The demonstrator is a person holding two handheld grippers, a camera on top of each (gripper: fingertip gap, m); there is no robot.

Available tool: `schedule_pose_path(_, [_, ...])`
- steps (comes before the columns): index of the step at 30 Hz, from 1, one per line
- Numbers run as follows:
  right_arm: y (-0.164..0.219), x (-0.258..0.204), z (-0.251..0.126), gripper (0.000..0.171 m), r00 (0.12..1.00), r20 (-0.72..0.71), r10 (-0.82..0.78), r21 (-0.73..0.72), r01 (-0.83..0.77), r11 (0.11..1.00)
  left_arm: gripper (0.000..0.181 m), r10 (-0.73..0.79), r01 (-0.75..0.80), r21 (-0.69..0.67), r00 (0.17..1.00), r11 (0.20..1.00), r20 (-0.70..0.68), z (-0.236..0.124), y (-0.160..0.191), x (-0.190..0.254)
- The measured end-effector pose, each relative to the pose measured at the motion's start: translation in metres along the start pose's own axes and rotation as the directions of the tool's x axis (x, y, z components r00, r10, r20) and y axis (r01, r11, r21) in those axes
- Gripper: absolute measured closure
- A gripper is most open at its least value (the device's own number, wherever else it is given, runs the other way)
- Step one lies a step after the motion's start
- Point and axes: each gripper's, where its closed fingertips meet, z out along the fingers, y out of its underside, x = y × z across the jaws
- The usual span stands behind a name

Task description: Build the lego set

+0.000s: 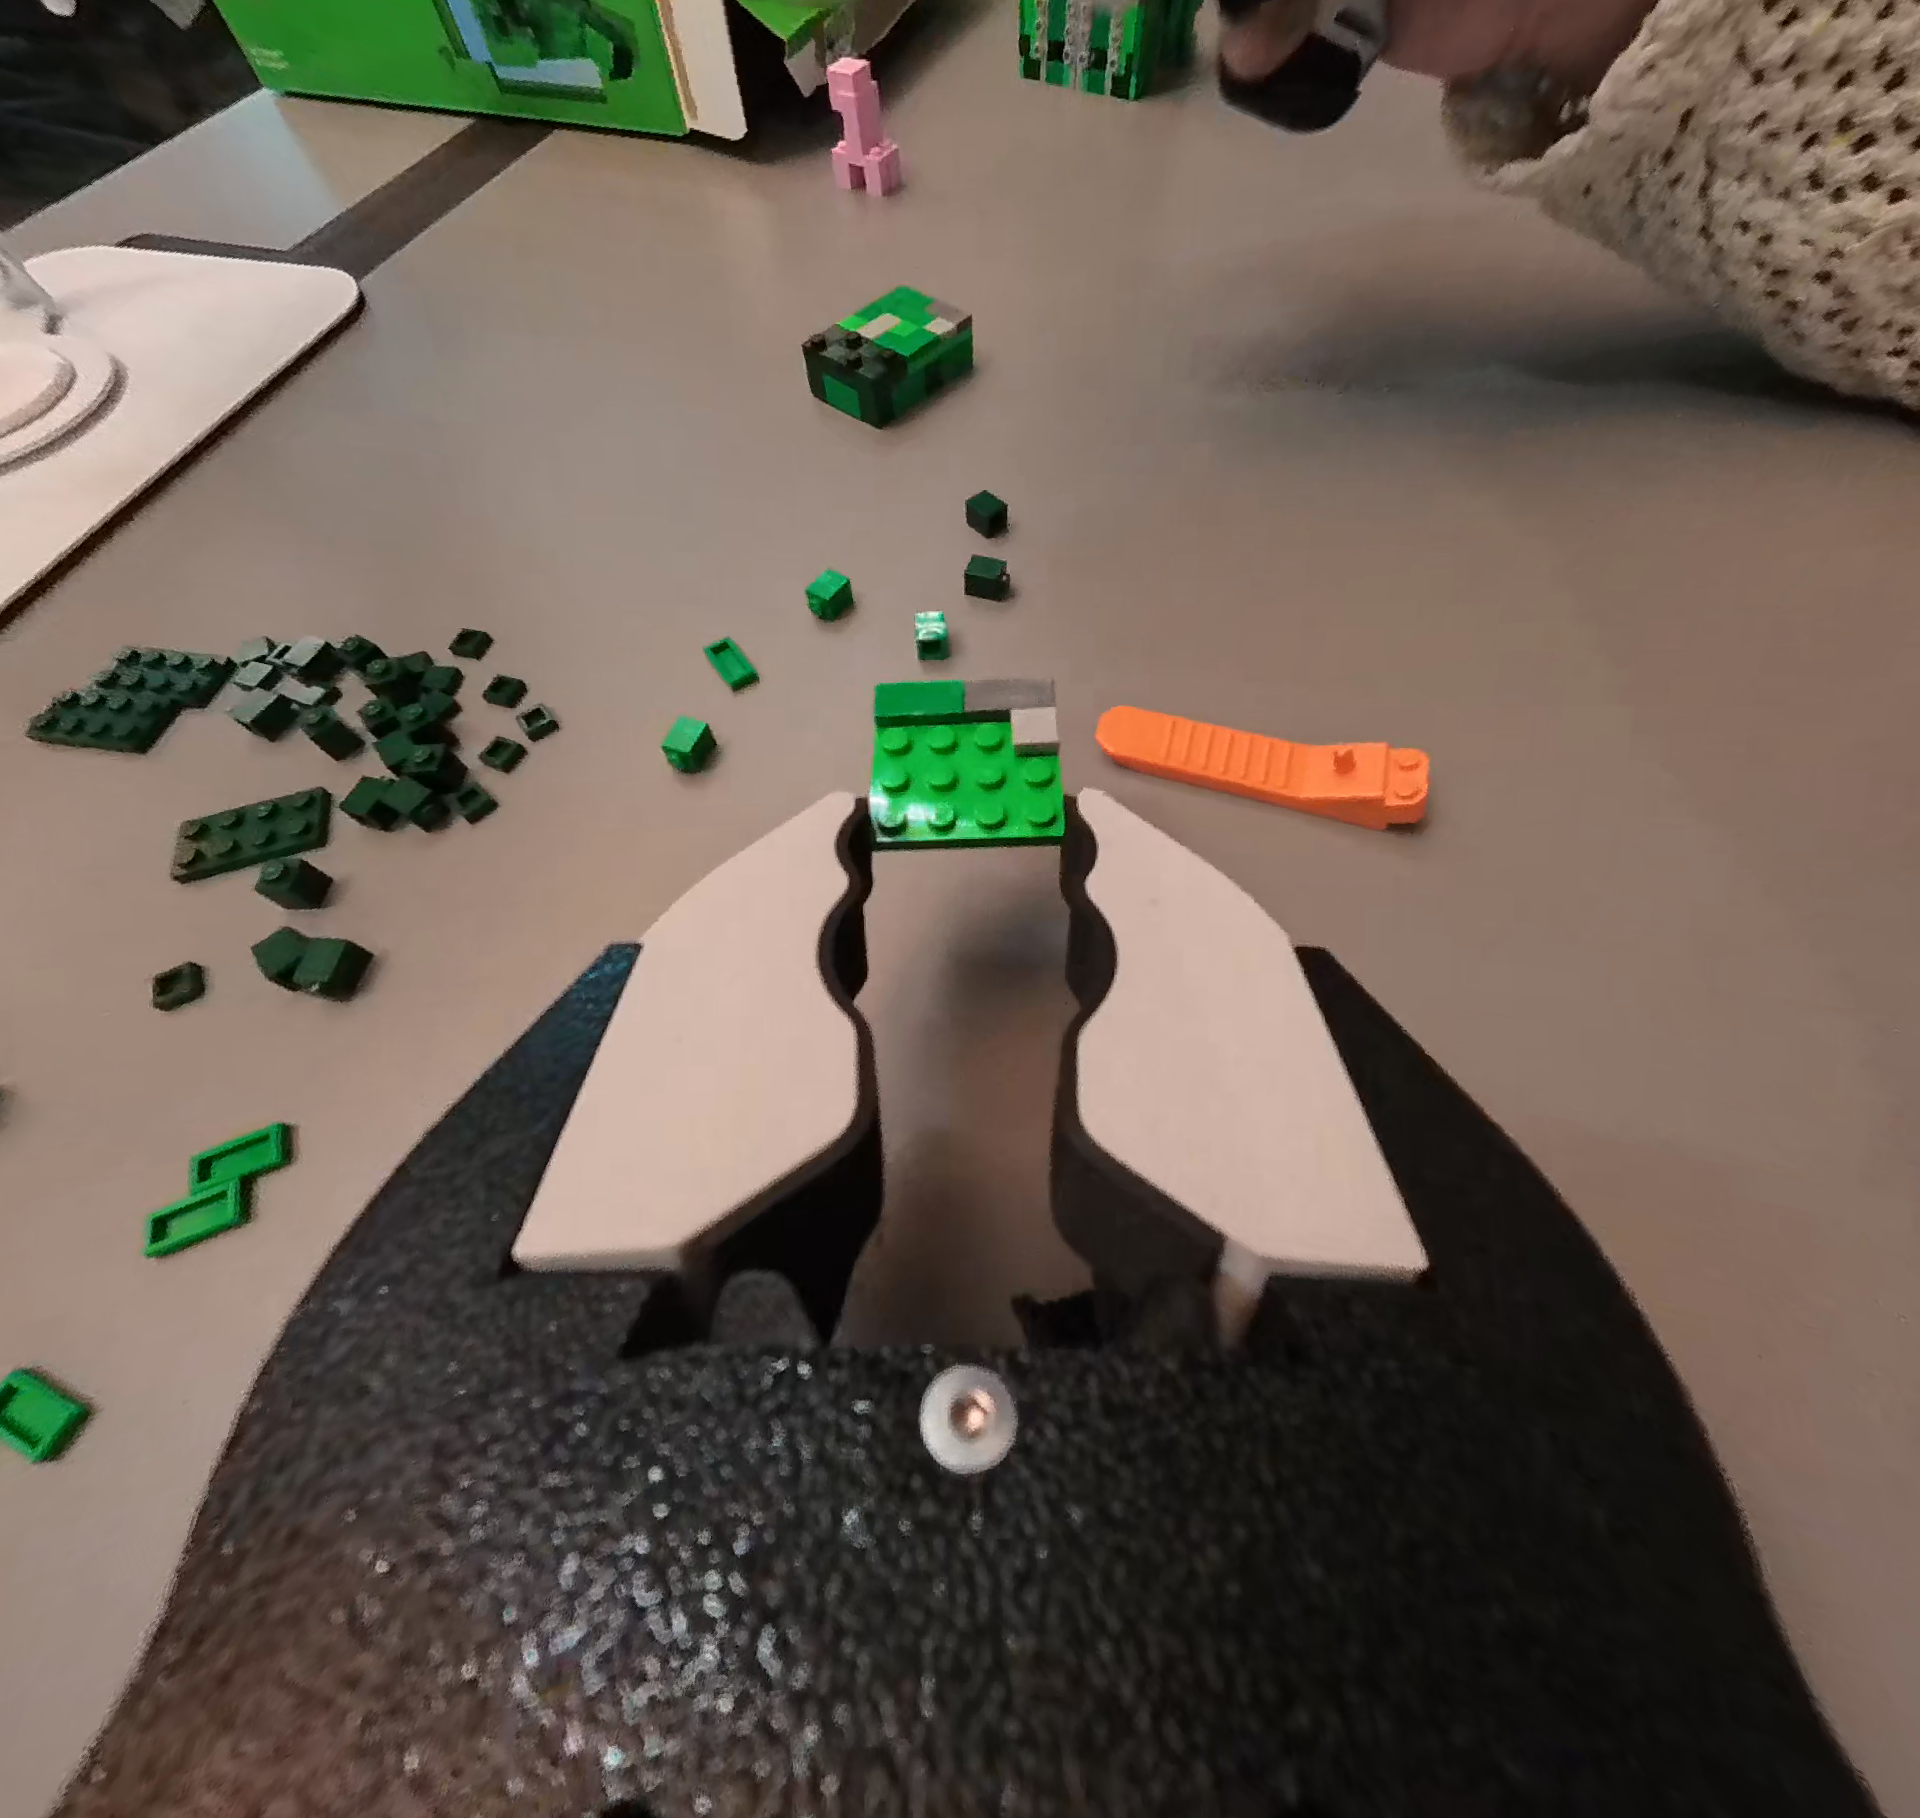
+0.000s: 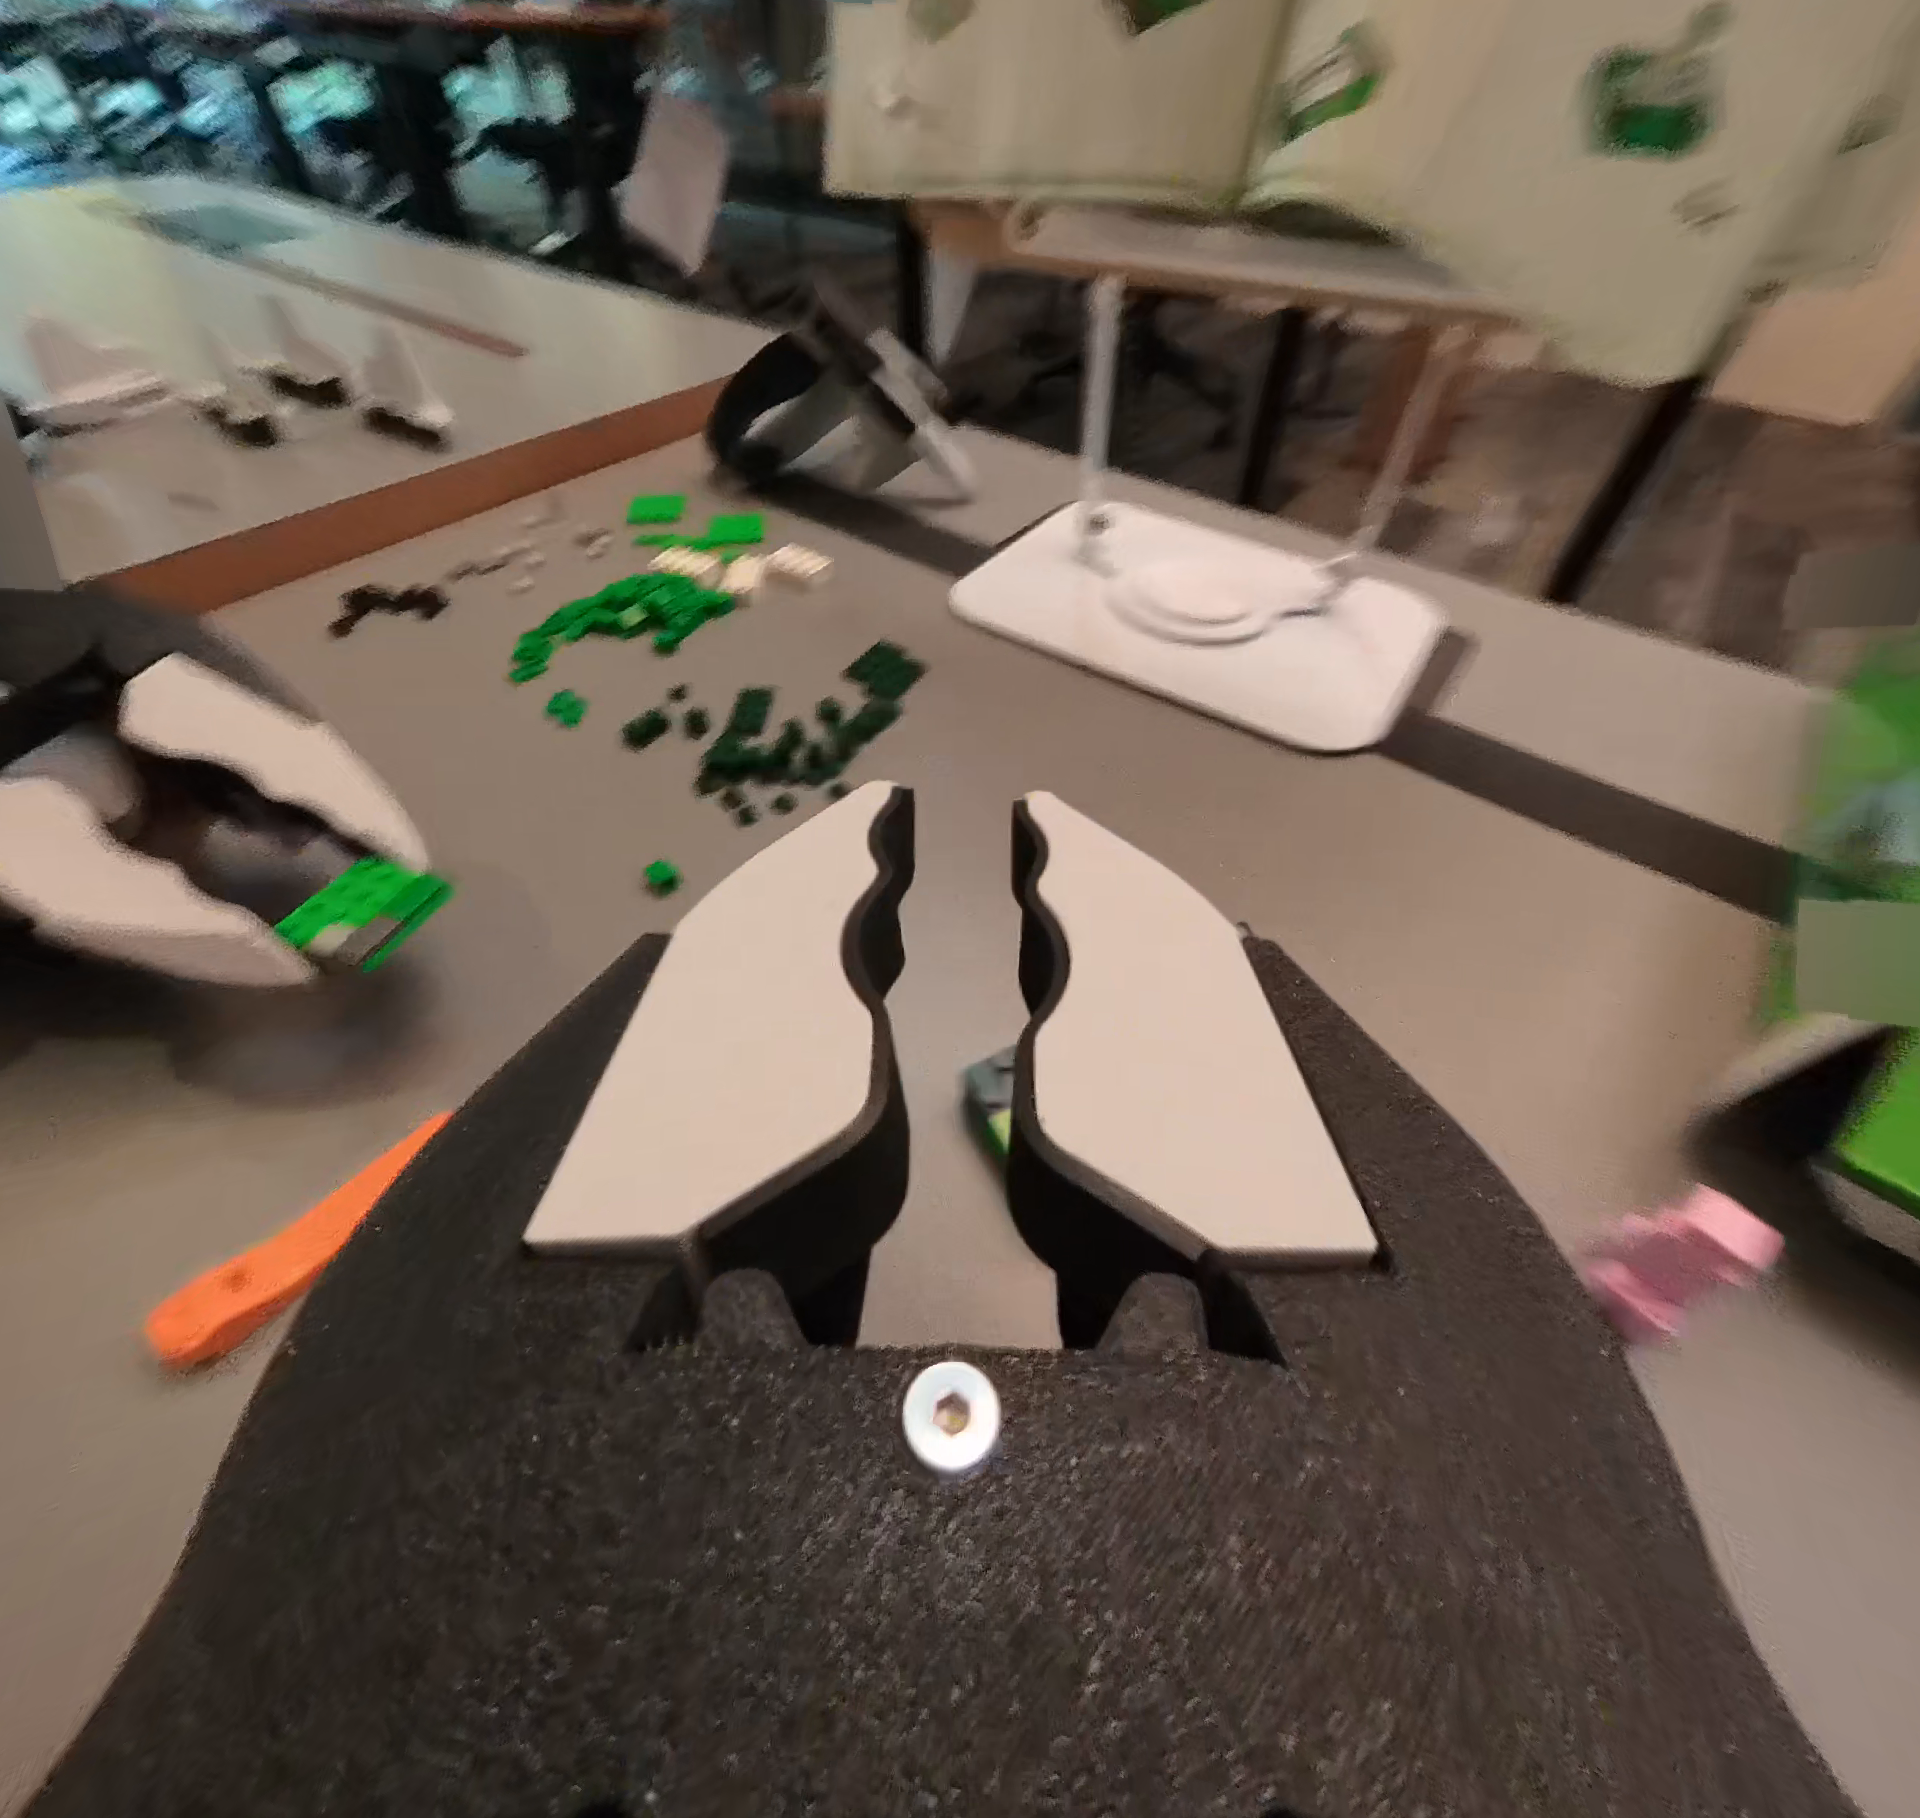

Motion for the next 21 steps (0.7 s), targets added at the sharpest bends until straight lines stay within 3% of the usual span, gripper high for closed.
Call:
schedule_pose_path(2, [0.018,-0.033,0.016,0.171,0.98,0.197,-0.016,-0.127,0.042,0.991,0.147,0.001,-0.001,-0.002,1.0,1.0,-0.002,0.0,0.0,0.0])
schedule_pose_path(3, [0.028,-0.049,0.022,0.171,0.957,0.291,-0.018,-0.195,0.077,0.978,0.147,0.006,-0.006,-0.006,1.0,1.0,-0.002,0.001,0.001,0.001])
schedule_pose_path(9, [0.071,-0.076,0.056,0.164,0.894,0.445,-0.051,-0.414,0.256,0.874,0.147,0.032,-0.032,-0.032,0.999,0.999,0.0,0.003,0.004,0.003])
schedule_pose_path(13, [0.081,-0.072,0.072,0.164,0.879,0.45,-0.158,-0.435,0.371,0.82,0.147,0.037,-0.037,-0.04,0.999,0.998,-0.003,0.004,0.005,0.004])
schedule_pose_path(17, [0.093,-0.078,0.085,0.15,0.896,0.438,-0.07,-0.561,0.334,0.758,0.147,0.048,-0.048,-0.05,0.999,0.998,0.002,0.005,0.006,0.004])
schedule_pose_path(21, [0.099,-0.08,0.094,0.148,0.895,0.414,-0.167,-0.583,0.402,0.706,0.147,0.05,-0.049,-0.058,0.999,0.997,0.009,0.005,0.007,0.003])
